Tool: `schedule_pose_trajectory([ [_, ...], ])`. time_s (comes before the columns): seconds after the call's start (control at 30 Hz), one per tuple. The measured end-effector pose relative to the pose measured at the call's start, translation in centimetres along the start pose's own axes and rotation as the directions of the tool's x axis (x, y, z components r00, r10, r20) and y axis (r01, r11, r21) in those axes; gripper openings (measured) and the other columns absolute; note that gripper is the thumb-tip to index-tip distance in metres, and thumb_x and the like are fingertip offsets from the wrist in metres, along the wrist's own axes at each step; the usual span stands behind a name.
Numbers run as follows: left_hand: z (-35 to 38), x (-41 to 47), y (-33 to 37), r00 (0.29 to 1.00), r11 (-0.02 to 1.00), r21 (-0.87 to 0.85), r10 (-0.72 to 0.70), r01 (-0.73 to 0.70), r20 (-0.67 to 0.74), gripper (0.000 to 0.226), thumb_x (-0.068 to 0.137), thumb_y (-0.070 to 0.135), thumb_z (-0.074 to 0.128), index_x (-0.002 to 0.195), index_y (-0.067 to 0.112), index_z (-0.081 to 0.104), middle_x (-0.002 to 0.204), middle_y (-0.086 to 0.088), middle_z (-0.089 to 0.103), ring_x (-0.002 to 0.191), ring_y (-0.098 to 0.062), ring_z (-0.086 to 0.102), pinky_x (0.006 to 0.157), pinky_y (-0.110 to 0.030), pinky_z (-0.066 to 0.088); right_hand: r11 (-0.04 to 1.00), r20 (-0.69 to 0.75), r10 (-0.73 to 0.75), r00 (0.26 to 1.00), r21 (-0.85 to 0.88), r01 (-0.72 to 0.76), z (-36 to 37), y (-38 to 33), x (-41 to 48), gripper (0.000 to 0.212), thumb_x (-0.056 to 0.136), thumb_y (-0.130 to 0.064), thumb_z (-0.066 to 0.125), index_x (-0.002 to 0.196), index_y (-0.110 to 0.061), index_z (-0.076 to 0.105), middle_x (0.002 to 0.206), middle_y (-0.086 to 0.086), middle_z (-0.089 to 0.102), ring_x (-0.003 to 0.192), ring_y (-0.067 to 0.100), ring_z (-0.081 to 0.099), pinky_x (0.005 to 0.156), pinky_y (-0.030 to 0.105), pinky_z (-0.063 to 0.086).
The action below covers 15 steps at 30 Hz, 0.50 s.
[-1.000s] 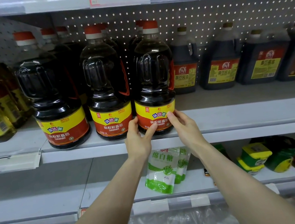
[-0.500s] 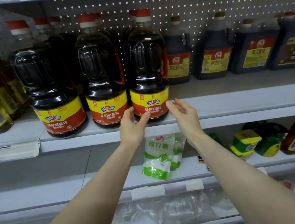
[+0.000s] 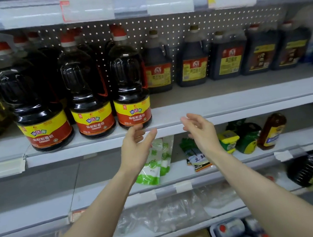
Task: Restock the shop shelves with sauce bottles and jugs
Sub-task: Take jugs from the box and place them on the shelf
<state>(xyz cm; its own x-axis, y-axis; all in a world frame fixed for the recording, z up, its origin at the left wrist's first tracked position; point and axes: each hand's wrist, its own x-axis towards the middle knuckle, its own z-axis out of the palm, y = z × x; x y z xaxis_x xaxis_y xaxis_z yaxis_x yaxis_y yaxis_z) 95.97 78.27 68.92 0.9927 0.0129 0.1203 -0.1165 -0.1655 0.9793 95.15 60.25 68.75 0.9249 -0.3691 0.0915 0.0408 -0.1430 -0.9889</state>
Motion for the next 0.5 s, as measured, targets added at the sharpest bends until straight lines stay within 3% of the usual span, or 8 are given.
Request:
schedule_pose_trajectory([
  [0.27,6.0,0.1,3.2,0.999,1.0,-0.006,0.017,-0.016,0.05,0.048,0.085,0.04,0.068,0.126,0.02,0.053,0.115,-0.001,0.061,0.109,-0.014,0.058,0.095,-0.038,0.05,1.0,0.035,-0.012,0.999,-0.017,0.012,-6.9,-1.3,1.4,0.037,0.088,-0.04,0.065,0.12,-0.022,0.058,0.116,0.002,0.064,0.109,0.02,0.061,0.099,0.04,0.049],
  [0.37,9.4,-0.4,3.0,0.999,1.0,-0.007,-0.013,0.013,0.052,0.046,0.086,0.037,0.068,0.124,0.016,0.054,0.114,-0.003,0.062,0.107,-0.015,0.059,0.095,-0.032,0.049,1.0,0.081,-0.002,0.997,-0.023,0.003,-9.2,0.1,2.0,0.036,0.09,-0.035,0.064,0.121,-0.019,0.058,0.108,-0.001,0.066,0.102,0.015,0.064,0.093,0.031,0.051],
  [0.5,14.0,-2.1,-0.7,0.992,0.991,-0.039,-0.126,0.126,0.005,0.037,0.085,0.028,0.07,0.116,0.012,0.056,0.105,-0.005,0.064,0.099,-0.015,0.061,0.08,-0.015,0.046,0.997,0.164,0.06,0.985,-0.05,-0.053,-12.2,5.5,2.5,0.028,0.09,-0.029,0.064,0.114,-0.015,0.061,0.095,-0.002,0.069,0.095,0.017,0.067,0.086,0.03,0.053],
])
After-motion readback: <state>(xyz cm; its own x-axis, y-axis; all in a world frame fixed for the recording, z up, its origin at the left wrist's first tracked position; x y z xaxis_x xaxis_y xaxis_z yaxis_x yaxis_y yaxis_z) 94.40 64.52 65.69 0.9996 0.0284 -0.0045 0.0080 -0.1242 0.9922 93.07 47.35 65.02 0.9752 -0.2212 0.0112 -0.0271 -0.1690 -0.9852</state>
